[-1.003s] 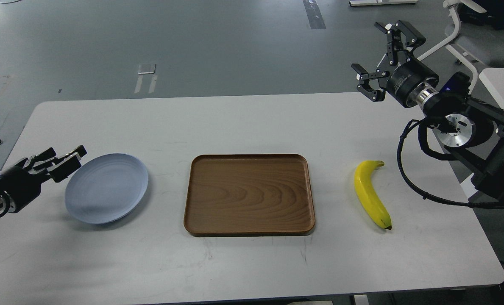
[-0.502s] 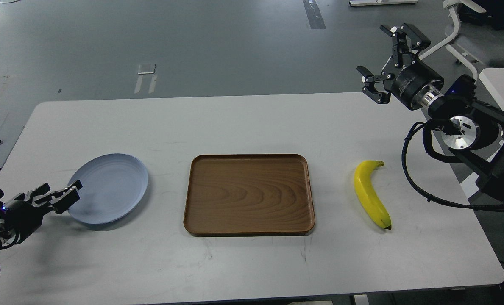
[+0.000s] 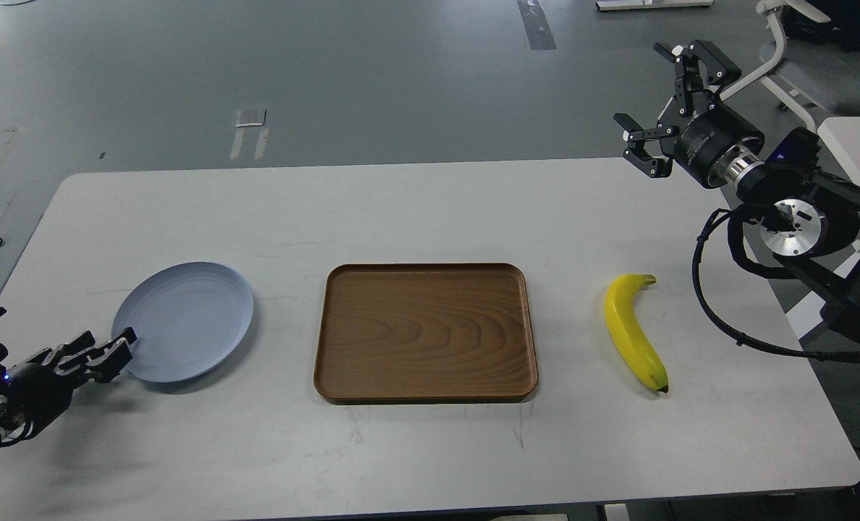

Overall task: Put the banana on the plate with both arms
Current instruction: 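Lower the left gripper to the edge of the light blue plate, then grip the plate rim with the left gripper and lift it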

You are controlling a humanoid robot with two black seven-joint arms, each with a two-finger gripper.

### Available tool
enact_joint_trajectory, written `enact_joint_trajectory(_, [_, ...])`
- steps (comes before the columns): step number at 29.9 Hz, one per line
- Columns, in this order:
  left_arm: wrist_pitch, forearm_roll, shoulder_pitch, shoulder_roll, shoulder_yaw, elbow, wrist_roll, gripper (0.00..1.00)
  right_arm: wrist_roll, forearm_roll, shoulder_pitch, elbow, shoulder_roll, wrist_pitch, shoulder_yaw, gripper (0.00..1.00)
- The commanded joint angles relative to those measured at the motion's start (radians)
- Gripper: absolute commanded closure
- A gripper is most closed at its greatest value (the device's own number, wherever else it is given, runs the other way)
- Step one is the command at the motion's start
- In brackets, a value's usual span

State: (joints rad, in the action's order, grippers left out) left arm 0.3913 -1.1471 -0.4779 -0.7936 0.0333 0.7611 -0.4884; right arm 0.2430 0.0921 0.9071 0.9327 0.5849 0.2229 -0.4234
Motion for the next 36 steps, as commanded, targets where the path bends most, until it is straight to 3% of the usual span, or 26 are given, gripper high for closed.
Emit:
enact_joint_trajectory(1, [-0.002, 0.001, -0.004, -0.003, 0.02, -0.002, 0.0, 1.0, 0.001, 0.0, -0.008, 0.005, 0.003, -0.001, 0.0, 0.0])
enact_joint_trajectory(23, [-0.014, 0.004, -0.082, -0.013, 0.016, 0.003, 0.0, 1.0, 0.001, -0.006, -0.014, 0.008, 0.003, -0.024, 0.0, 0.0])
enact_joint_trajectory(27, [-0.106, 0.004, -0.175, -0.021, 0.014, 0.018, 0.0, 1.0, 0.001, -0.006, -0.014, 0.008, 0.003, -0.024, -0.001, 0.0])
enact_joint_trajectory(36, [-0.074, -0.058, -0.378, -0.015, 0.019, 0.165, 0.0, 1.0, 0.001, -0.006, -0.014, 0.006, 0.024, -0.024, -0.005, 0.0])
